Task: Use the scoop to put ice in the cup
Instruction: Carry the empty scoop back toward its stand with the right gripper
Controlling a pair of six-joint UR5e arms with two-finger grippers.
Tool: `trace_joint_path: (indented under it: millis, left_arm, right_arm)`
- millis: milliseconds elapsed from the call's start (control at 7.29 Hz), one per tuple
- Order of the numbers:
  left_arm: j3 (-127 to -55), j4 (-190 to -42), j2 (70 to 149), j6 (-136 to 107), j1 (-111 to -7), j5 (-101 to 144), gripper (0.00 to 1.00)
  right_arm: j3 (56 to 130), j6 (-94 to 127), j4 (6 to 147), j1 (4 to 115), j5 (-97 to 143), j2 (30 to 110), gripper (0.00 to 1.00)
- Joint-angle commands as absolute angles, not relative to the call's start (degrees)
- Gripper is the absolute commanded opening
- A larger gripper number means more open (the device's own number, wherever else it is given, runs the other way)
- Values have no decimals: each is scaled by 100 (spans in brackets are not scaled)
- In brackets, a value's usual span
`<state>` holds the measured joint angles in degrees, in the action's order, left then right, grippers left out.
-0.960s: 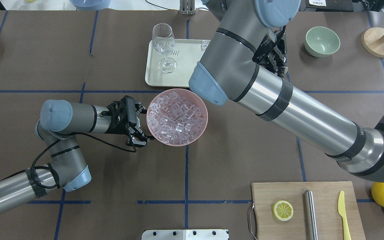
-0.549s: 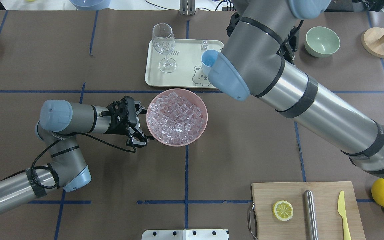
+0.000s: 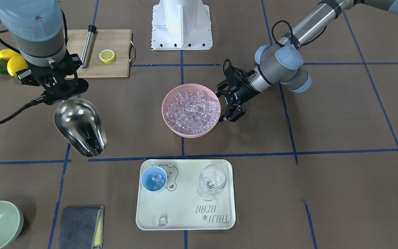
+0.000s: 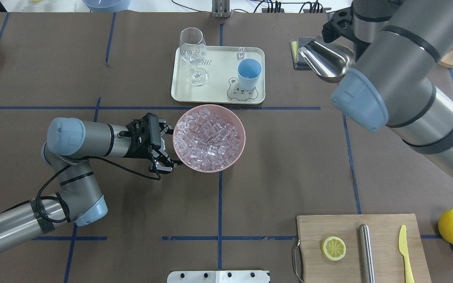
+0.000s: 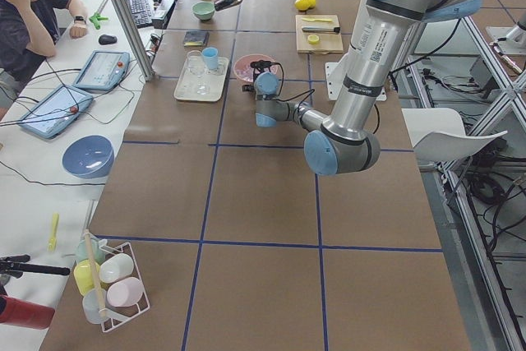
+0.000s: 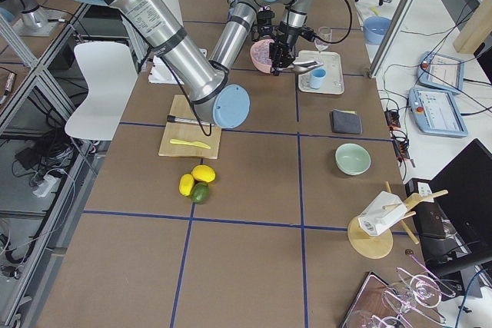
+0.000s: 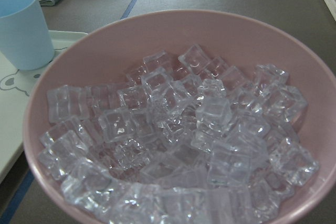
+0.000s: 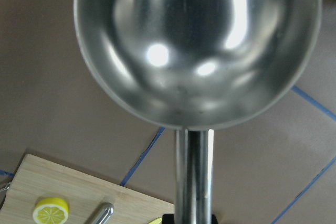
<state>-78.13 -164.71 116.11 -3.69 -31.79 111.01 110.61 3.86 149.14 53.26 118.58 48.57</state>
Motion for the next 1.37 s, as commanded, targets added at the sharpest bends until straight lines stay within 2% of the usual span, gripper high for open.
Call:
trace_joint_path:
  millis: [0,412,686,1235]
  left_arm:
    - [-7813,-16471,11610,-369,-3173,11101,100]
    - [-7822,-16471,11610,-369,-3164,11101,100]
    - [-7822,-16471,11610,-360,-3164,11092,100]
    - [-7822,-16462,11610,-360,-3164,11092,100]
  right_arm:
    - [11792,1278,14610,5423,12460,5761,0]
    - [12278,2875,13082,5423,13172,7361,0]
    - [12305,3375,12947,5379,13350,7767,0]
    - [12226,4750,10518,4609,13404,8892,0]
